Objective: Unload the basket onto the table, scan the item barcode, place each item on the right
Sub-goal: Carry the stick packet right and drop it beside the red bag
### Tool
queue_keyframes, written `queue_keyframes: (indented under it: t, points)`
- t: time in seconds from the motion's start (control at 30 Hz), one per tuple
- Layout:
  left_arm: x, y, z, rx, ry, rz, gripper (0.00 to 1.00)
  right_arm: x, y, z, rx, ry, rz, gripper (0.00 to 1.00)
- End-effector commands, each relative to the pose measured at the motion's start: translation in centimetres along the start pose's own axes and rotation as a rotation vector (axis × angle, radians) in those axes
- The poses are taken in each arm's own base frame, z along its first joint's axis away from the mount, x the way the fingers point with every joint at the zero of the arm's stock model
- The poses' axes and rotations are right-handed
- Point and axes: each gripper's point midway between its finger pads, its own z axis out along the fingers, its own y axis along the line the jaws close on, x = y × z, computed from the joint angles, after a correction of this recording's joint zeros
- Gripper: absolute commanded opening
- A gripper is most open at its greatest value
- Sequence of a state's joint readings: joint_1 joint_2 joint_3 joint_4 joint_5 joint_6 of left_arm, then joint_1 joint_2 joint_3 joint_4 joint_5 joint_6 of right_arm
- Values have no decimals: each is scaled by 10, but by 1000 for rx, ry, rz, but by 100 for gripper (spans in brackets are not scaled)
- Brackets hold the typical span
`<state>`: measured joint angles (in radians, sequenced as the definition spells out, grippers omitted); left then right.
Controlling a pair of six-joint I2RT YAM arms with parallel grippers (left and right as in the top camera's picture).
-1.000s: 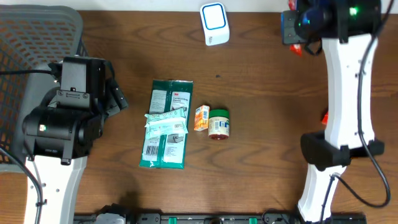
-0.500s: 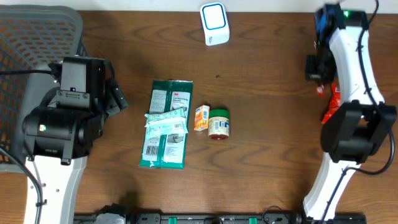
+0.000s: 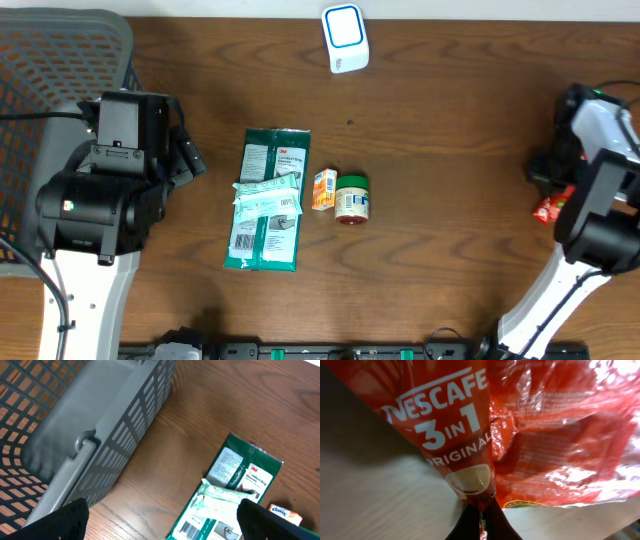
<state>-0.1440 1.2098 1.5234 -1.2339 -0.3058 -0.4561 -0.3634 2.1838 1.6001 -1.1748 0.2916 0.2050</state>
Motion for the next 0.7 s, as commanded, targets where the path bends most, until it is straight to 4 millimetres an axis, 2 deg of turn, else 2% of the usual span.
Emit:
queue_keyframes:
  t: [0.0, 0.1, 0.2, 0.27, 0.37, 0.43, 0.57, 0.67]
  points:
    - [-3, 4, -2, -17, -12, -7, 95, 1, -14, 8, -43, 23, 74, 2]
    - [-3, 4, -2, -17, -11, -7, 95, 1, -11, 9, -96, 31, 93, 15]
    - [-3, 4, -2, -17, -12, -7, 95, 1, -12, 9, -100, 32, 95, 52]
    - [-3, 4, -2, -17, -11, -7, 95, 1, -11, 9, -100, 31, 94, 70]
    - [-3, 4, -2, -17, -11, -7, 95, 0, -13, 4, -94, 26, 92, 76]
    - [-3, 4, -2, -16, -12, -7, 95, -1, -17, -8, -91, 22, 89, 77]
    - [-3, 4, -2, -17, -11, -7, 95, -1, -26, -50, -109, 16, 88, 77]
    - [-3, 4, -2, -16, -12, -7, 95, 4, -22, -80, -170, 27, 80, 79]
